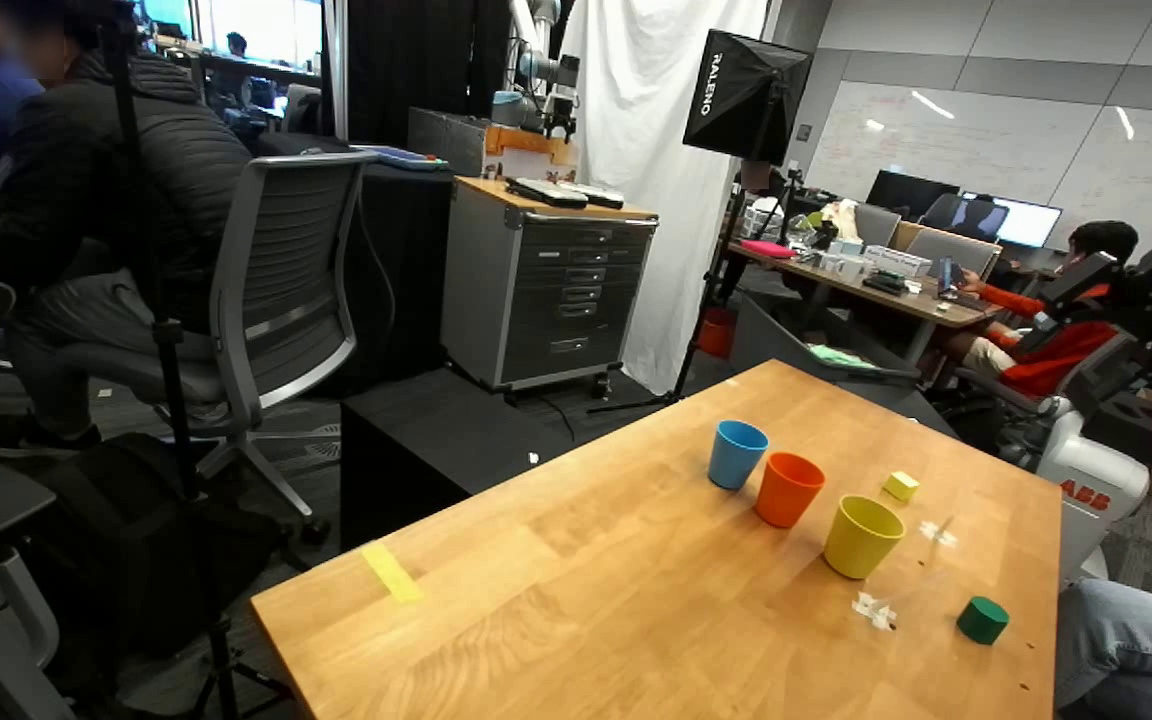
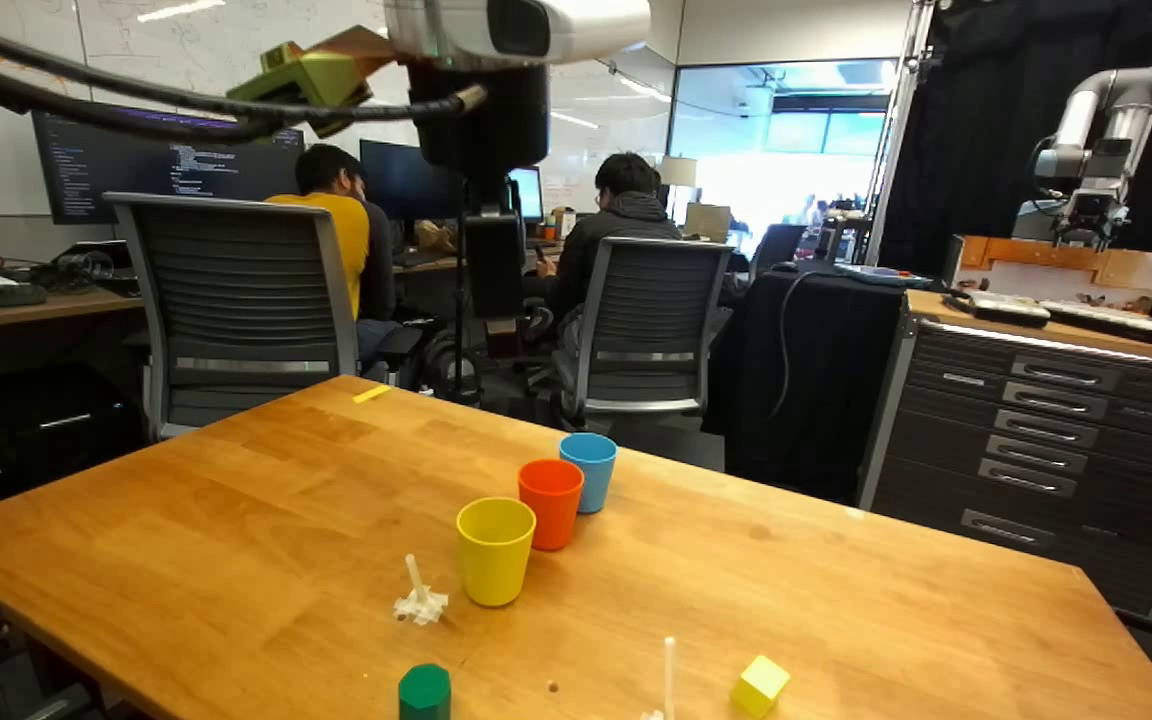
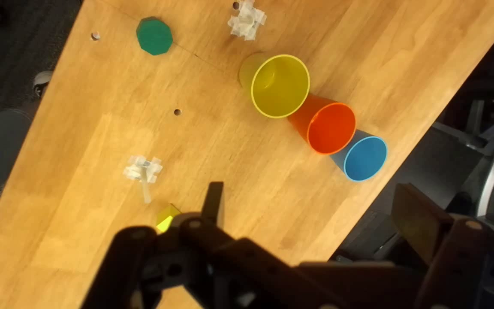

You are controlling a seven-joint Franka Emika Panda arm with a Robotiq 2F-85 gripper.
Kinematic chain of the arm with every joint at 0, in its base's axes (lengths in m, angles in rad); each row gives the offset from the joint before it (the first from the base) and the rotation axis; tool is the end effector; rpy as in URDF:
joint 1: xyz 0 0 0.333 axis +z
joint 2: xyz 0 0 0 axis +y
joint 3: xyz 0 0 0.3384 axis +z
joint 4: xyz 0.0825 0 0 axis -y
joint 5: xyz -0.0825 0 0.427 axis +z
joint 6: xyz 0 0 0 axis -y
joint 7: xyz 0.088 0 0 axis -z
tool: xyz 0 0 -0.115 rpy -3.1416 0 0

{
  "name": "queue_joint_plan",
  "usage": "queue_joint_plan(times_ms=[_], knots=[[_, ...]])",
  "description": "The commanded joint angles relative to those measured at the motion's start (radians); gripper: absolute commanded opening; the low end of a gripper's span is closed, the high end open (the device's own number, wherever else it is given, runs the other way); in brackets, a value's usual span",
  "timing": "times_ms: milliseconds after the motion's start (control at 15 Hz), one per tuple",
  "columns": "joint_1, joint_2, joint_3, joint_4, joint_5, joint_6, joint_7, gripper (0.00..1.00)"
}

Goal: Put the yellow cup in the blue cup then place them both in the orange cup

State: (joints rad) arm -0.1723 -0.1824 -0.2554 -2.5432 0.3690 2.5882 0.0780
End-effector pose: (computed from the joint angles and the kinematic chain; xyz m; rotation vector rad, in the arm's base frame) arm 0.4443 -0.2064 0.3395 -2.6581 1.1254 -0.3724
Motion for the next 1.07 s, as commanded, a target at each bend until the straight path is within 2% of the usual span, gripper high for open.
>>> queue_joint_plan(times_ms=[0, 533, 667, 733, 1000], knots=[[0.019, 0.117, -0.003, 0.078, 0.072, 0.022, -0.095, 1.00], [-0.002, 0.312, 0.071, 0.142, 0.129, 0.072, -0.243, 1.00], [-0.007, 0.346, 0.096, 0.140, 0.139, 0.129, -0.261, 1.00], [0.010, 0.367, 0.088, 0.142, 0.155, 0.158, -0.277, 1.00], [0.002, 0.447, 0.122, 0.157, 0.197, 0.218, -0.322, 1.00]])
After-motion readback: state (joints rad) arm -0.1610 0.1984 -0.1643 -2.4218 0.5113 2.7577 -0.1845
